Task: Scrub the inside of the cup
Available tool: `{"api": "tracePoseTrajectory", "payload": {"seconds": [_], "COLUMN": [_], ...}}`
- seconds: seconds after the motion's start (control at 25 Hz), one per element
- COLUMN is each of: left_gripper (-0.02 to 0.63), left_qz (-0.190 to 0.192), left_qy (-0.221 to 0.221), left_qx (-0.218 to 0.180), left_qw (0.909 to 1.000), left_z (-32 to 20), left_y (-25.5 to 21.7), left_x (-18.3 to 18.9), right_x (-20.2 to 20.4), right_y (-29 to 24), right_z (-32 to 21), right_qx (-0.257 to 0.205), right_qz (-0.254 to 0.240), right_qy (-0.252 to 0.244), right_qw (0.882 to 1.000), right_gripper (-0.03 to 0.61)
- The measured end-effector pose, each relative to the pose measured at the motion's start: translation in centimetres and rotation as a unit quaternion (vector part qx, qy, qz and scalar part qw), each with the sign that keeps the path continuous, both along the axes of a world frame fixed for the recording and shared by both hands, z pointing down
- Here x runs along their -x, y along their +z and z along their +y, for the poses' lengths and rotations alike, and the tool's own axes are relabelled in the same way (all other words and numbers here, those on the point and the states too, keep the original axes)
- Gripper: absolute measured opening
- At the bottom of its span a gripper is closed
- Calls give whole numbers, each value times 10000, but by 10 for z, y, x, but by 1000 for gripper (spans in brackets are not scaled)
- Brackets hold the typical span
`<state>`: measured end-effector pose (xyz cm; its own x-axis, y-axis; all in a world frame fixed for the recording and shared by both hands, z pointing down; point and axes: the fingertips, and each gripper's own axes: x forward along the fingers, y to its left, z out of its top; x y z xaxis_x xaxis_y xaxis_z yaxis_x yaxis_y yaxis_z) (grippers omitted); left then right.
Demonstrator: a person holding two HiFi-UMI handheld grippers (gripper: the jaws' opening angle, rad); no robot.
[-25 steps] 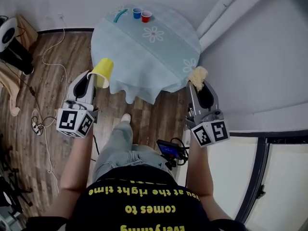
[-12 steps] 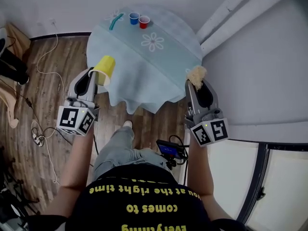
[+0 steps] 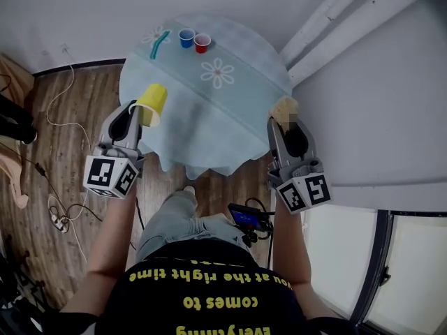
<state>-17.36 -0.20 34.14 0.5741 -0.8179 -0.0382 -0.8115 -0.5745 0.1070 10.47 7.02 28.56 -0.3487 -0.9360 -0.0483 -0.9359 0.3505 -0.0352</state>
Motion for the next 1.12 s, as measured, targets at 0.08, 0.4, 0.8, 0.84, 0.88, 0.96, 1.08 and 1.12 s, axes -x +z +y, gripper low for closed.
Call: {"api": "tracePoseTrajectory", "payload": {"seconds": [0.08,0.4,0.8,0.84,0.88,0.96,1.08,1.12], "left_gripper": [18,18,18,18,18,18,18,18], "left_qz": [17,53,-20,-31,-39,-48,-74,-79], "left_qy": [-8,-50,10,15,17,7,-25,-36], "left_qx": [10,84,0,12,20,33,41,35], "left_qw": [10000,9999,10000,10000,10000,10000,10000,10000], "left_z": [-8,-39,-44,-46,-47,-47,-49,-51], "left_y": [1,9,-1,0,0,0,1,1], "left_x": [1,-3,-7,-8,-8,-9,-10,-11], "right_x": [1,-5,-1,-1,-1,2,2,0], "right_y": [2,7,7,8,9,9,9,9], "right_z": [-6,-44,-53,-55,-57,-60,-65,-69], "right_qx": [14,91,80,88,92,91,84,79], "right_qz": [3,10,-70,-84,-95,-110,-135,-145], "right_qy": [-3,1,-43,-54,-69,-108,-164,-181], "right_qw": [10000,10000,9999,9999,9999,9998,9997,9997], "right_gripper": [138,137,137,138,137,137,138,137]}}
